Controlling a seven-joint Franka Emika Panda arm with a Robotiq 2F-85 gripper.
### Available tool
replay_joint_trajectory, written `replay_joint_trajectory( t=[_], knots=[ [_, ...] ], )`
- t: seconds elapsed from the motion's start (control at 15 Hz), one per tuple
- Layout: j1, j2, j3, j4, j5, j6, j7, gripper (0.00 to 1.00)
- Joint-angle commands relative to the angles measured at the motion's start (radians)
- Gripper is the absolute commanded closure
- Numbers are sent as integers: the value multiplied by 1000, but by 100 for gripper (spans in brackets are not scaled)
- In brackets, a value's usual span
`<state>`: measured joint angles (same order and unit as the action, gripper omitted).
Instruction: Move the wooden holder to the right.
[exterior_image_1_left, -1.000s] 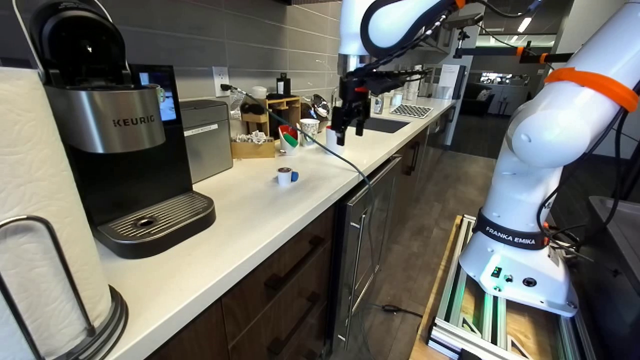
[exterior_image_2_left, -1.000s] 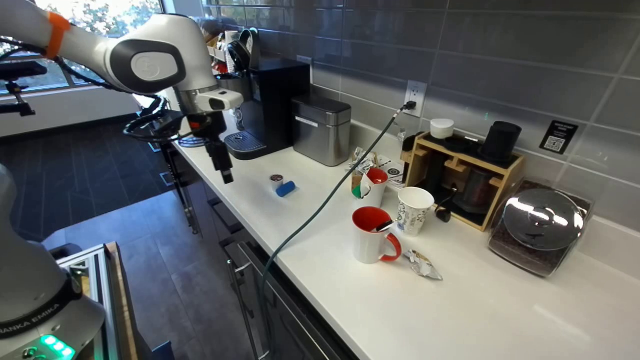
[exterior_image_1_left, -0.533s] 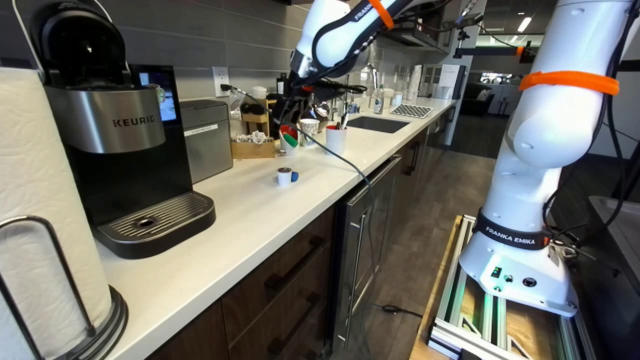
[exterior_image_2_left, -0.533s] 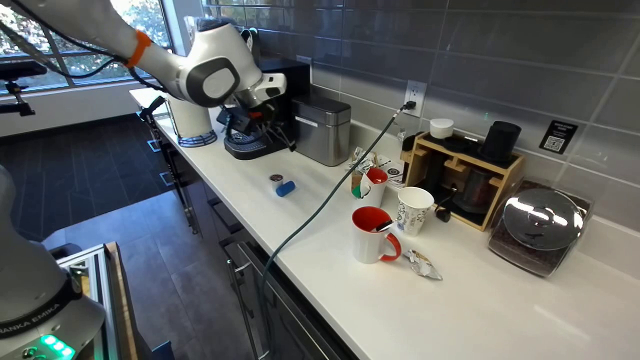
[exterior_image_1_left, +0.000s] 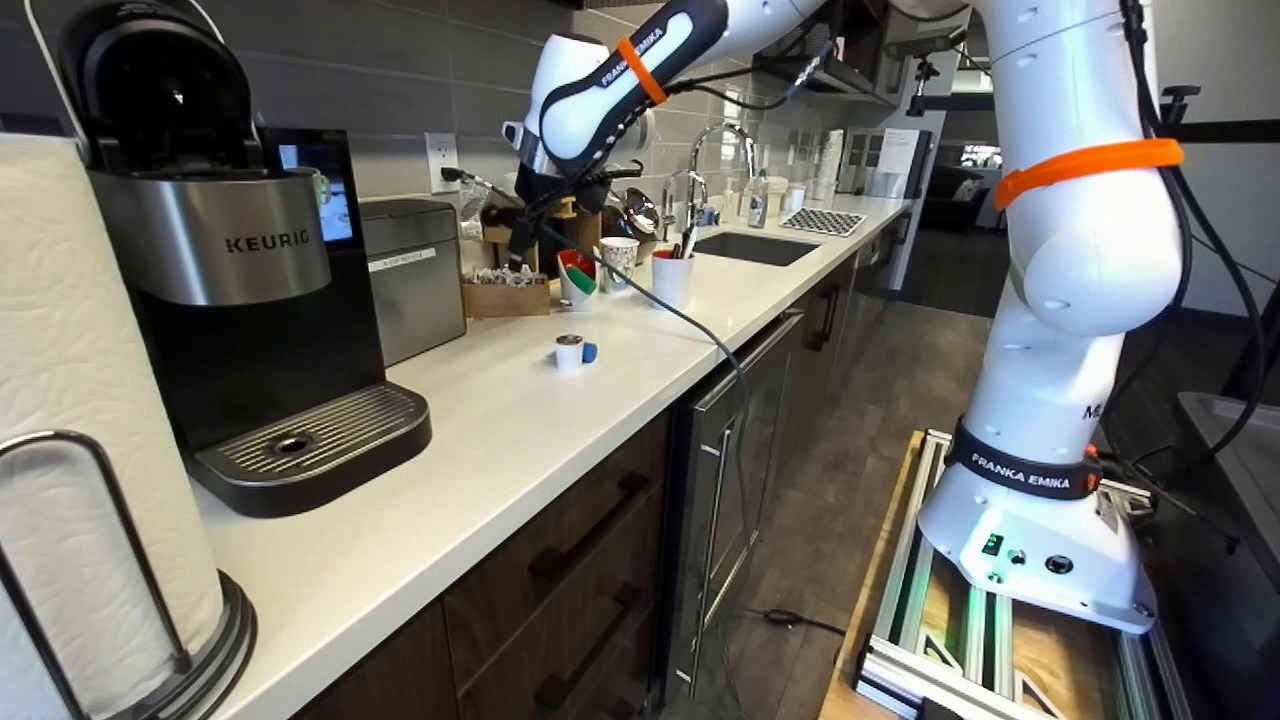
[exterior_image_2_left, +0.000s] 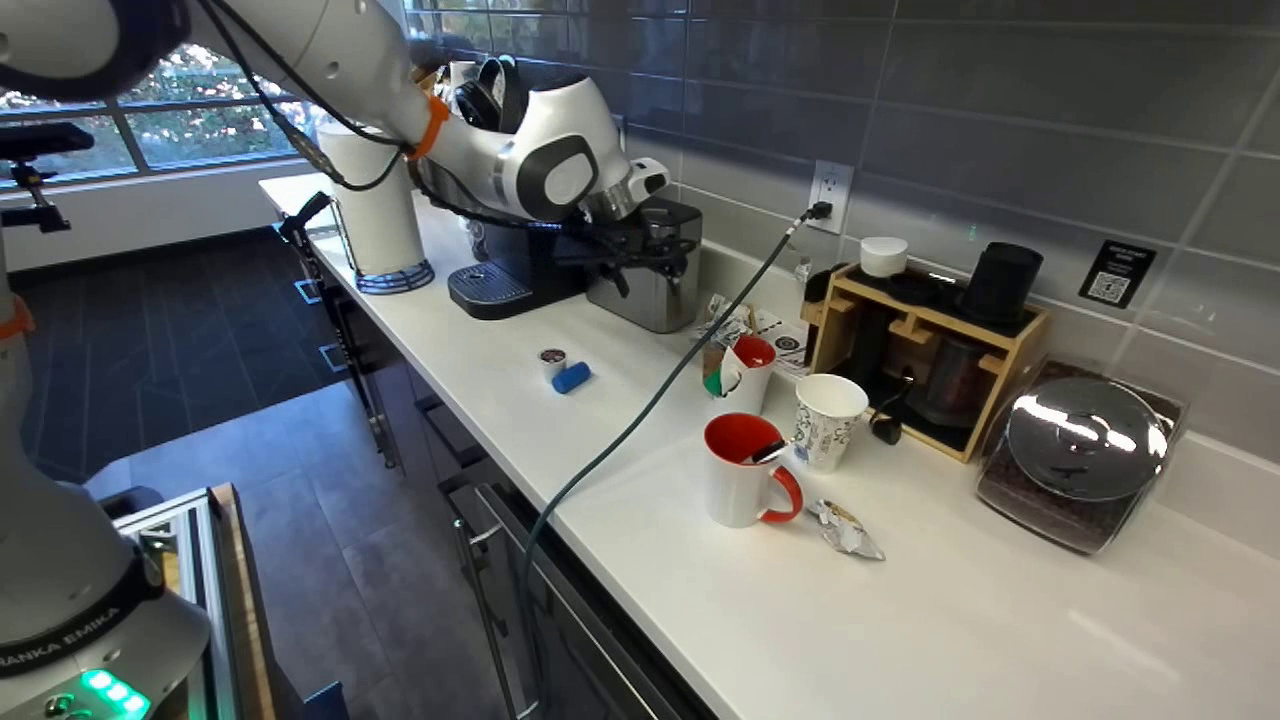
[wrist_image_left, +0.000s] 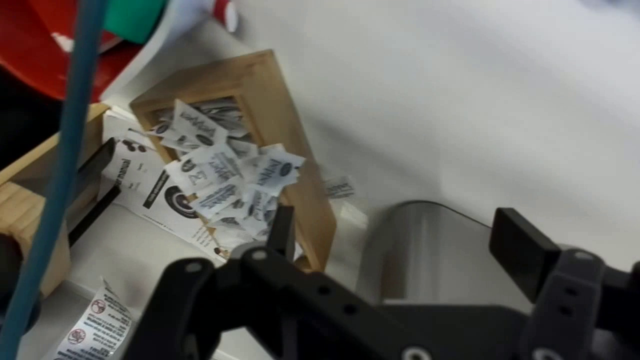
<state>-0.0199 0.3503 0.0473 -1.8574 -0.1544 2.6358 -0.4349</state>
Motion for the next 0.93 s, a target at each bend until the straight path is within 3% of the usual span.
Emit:
replay_joint_trajectory(
  t=[0.0,0.27,0.33,0.6,0.87],
  knots=[
    [-13,24,2,31,-8,-4,-4,0],
    [-20,29,18,23,3,14,-25,0],
    [-63,48,63,27,54,52,-137,0],
    [-114,103,95,57,33,67,-346,0],
    [-108,134,55,106,-5,1,-398,0]
  ],
)
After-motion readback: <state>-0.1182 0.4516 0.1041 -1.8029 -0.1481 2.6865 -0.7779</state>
